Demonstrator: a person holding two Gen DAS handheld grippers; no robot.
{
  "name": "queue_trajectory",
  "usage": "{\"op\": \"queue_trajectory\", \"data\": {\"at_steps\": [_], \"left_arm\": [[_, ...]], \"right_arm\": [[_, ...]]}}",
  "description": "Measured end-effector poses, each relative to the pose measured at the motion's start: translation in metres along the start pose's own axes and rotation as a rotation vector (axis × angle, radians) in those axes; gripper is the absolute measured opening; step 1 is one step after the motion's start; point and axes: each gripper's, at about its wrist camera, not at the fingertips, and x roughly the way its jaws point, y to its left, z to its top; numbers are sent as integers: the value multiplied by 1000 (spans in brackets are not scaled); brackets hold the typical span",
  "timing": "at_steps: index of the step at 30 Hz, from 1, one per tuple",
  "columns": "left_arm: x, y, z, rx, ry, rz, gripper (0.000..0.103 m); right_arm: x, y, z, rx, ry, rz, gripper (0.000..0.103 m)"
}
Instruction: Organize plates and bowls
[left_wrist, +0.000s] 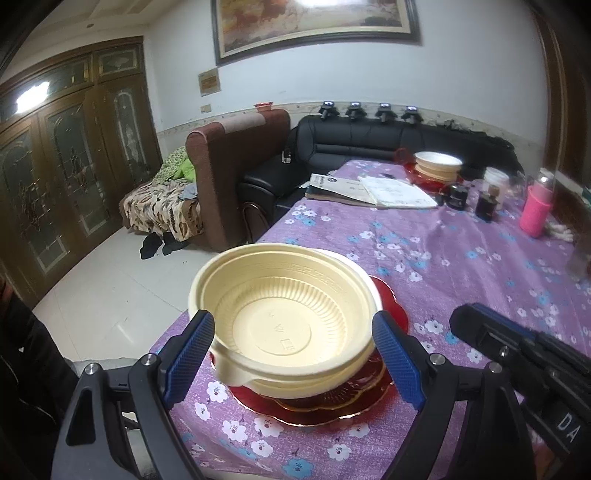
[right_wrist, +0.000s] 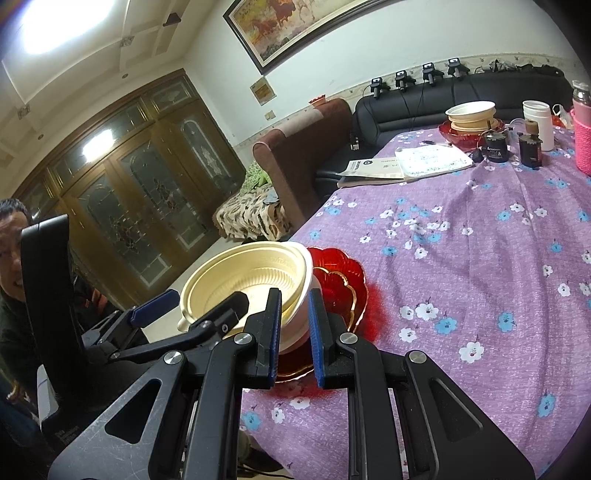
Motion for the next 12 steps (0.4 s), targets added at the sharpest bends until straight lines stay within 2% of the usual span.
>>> {"op": "queue_trajectory", "data": {"at_steps": [7, 12], "left_arm": [[-4, -1, 5, -17, -53, 17, 87], [-1, -7, 7, -8, -45, 11, 87]], "right_arm": [[4, 9, 0, -30, 11, -3, 15], [-2, 2, 3, -14, -5, -7, 15]]}}
